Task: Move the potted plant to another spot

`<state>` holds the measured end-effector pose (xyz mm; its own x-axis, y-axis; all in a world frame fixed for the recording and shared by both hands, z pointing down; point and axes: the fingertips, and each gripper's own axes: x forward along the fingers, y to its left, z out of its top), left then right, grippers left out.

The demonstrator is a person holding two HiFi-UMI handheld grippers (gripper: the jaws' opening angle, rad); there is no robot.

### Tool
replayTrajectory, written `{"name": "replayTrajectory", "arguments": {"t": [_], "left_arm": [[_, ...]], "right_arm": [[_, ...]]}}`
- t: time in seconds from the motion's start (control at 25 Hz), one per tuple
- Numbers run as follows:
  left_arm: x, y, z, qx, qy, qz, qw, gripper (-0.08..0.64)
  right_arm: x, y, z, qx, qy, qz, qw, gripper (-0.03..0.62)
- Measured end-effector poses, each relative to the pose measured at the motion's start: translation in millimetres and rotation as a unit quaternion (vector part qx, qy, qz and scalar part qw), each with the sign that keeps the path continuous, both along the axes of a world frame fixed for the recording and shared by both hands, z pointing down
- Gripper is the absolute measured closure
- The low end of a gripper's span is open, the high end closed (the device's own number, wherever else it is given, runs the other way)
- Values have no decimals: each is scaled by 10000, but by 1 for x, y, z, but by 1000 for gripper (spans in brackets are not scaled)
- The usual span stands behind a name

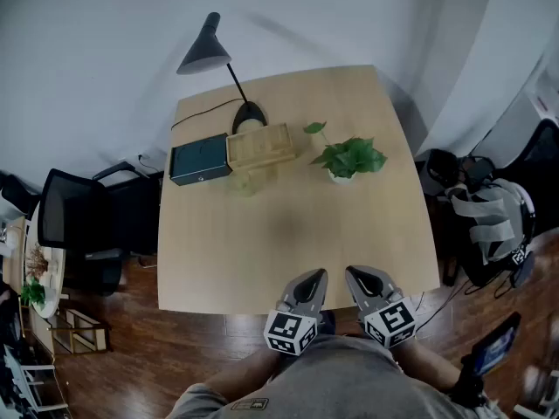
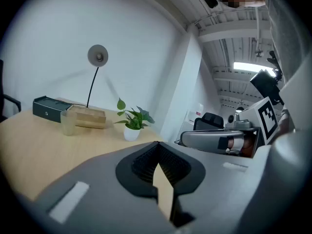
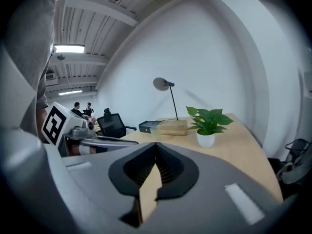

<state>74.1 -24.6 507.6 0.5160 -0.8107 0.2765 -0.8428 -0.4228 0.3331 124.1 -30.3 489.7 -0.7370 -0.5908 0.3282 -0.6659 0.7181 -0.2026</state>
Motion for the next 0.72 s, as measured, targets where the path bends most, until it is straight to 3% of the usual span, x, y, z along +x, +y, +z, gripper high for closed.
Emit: {"name": "replayTrajectory", "arguments": {"t": [0.4, 0.72], "left_arm": [[-14, -57, 6, -71, 6, 279, 9996, 555], [-5, -91, 10, -102, -136, 129, 9998, 555]], "right_arm": [[-9, -61, 10, -26, 99, 319, 9994, 586], [3, -98, 14, -69, 59, 209, 9997, 586]]}}
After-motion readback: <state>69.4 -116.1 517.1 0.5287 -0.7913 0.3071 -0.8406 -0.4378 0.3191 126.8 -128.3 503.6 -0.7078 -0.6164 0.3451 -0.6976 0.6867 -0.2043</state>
